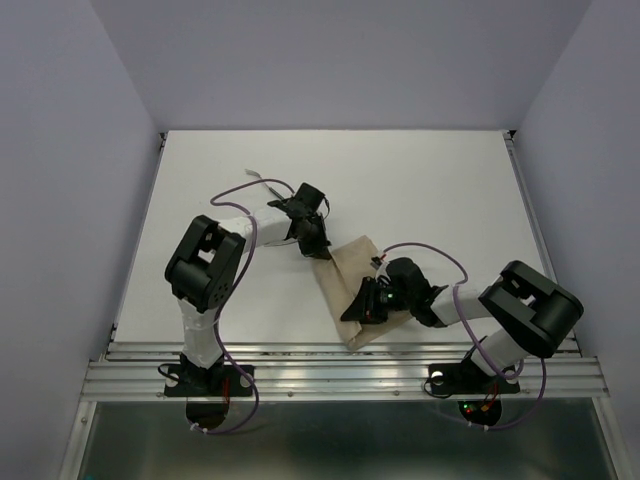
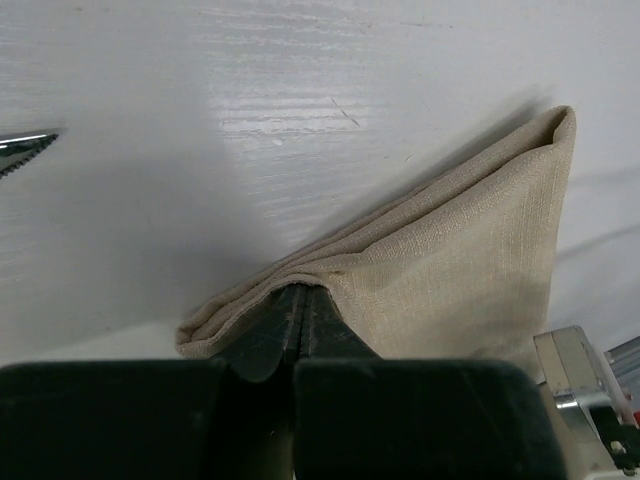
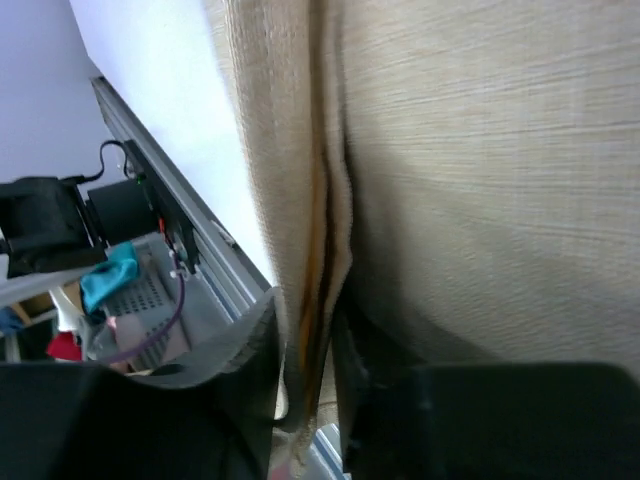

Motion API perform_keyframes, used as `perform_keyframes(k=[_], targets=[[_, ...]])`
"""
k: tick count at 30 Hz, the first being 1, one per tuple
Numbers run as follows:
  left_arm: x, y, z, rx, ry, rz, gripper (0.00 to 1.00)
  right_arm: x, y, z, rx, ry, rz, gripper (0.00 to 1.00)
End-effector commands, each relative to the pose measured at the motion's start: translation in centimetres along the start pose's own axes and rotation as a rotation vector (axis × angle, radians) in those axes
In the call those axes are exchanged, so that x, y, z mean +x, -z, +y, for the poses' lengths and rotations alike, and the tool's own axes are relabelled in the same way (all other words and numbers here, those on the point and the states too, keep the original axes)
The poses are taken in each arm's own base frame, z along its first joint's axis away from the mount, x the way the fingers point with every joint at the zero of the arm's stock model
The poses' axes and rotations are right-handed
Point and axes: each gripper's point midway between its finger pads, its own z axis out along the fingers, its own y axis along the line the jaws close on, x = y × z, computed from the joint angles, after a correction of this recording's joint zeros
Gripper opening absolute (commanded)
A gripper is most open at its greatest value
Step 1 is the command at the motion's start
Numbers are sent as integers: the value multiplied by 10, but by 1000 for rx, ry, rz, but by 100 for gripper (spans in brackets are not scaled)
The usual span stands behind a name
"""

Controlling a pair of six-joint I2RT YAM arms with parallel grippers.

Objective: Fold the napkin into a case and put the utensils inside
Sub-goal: Fold the lower triangle-folded napkin at the center of the board.

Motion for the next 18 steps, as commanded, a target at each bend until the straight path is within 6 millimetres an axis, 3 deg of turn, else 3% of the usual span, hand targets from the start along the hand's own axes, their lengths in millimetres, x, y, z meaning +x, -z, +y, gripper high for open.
perform_keyframes(k=[1,2,3,7,11,15,18], targets=[[-17,4,-17,34,-42,-47,0,1,11,-21,124,29,-26,41],[-16,3,-16,31,-42,-44,0,-3,15,-20,142,45,-48,46],[-16,2,-15,27,-43,-42,0,-5,22,-35,233,59,-69,50],[-13,-2,-10,10,-41,-29,0,-27,54,-30,360,152,-170,54],[-11,-6,-9,16,-33,-23,0,-39,80,-8,386,211,-218,54],[-11,-8,-10,19,-33,-18,0,-44,90,7,393,249,-257,44],[-11,-9,-9,16,-32,-17,0,-39,86,24,354,289,-242,30]])
